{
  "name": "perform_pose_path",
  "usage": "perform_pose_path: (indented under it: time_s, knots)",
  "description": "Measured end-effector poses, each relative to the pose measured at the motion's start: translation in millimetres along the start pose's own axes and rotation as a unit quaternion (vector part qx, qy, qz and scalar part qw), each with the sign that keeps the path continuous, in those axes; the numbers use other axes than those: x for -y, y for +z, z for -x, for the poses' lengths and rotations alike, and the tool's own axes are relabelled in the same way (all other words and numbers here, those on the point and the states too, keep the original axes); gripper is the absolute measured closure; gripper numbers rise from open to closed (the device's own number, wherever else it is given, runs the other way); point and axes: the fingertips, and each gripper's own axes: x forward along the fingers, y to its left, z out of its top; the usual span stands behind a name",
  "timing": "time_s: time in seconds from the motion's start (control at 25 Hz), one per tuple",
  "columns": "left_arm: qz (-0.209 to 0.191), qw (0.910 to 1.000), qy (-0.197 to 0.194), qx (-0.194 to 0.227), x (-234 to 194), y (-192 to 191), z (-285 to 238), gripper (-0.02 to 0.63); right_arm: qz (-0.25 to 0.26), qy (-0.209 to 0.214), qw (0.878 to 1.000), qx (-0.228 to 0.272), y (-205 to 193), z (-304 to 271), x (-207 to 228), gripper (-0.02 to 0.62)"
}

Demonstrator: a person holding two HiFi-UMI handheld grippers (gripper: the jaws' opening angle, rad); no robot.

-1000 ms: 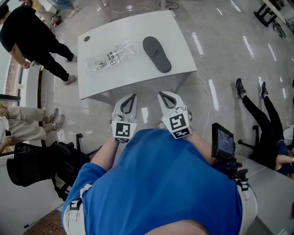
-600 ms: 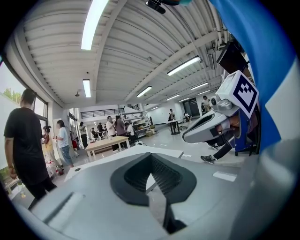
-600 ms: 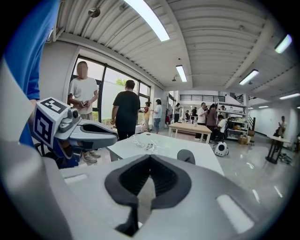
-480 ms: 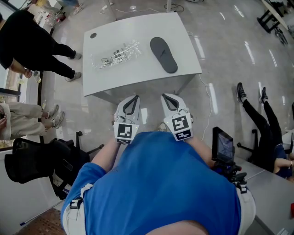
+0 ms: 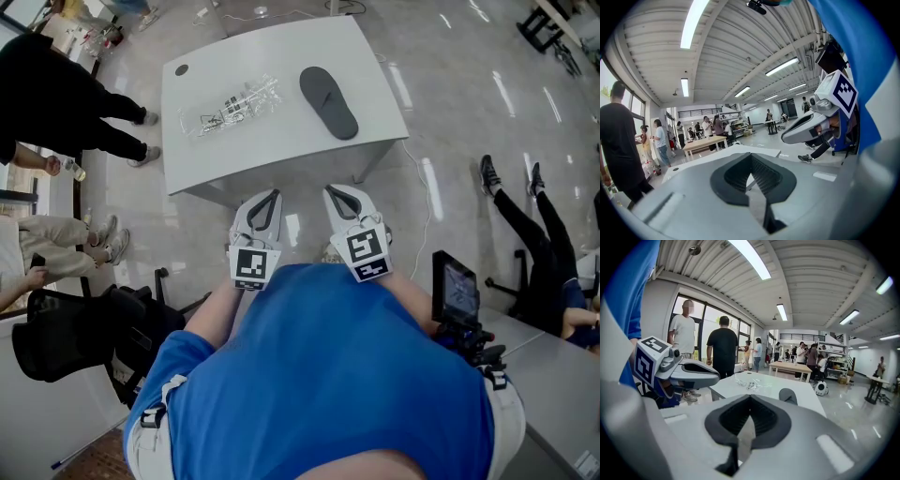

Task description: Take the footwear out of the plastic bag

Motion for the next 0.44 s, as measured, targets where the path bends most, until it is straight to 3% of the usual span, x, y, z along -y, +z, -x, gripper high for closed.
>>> perform_pose_path:
  time_s: [0.44]
  knots:
    - [0.004, 1.0000, -0.007, 0.000, 6.8, 3.5, -4.5, 0.600, 0.007, 0.000, 1.000, -0.006, 0.7, 6.4, 3.1, 0.592]
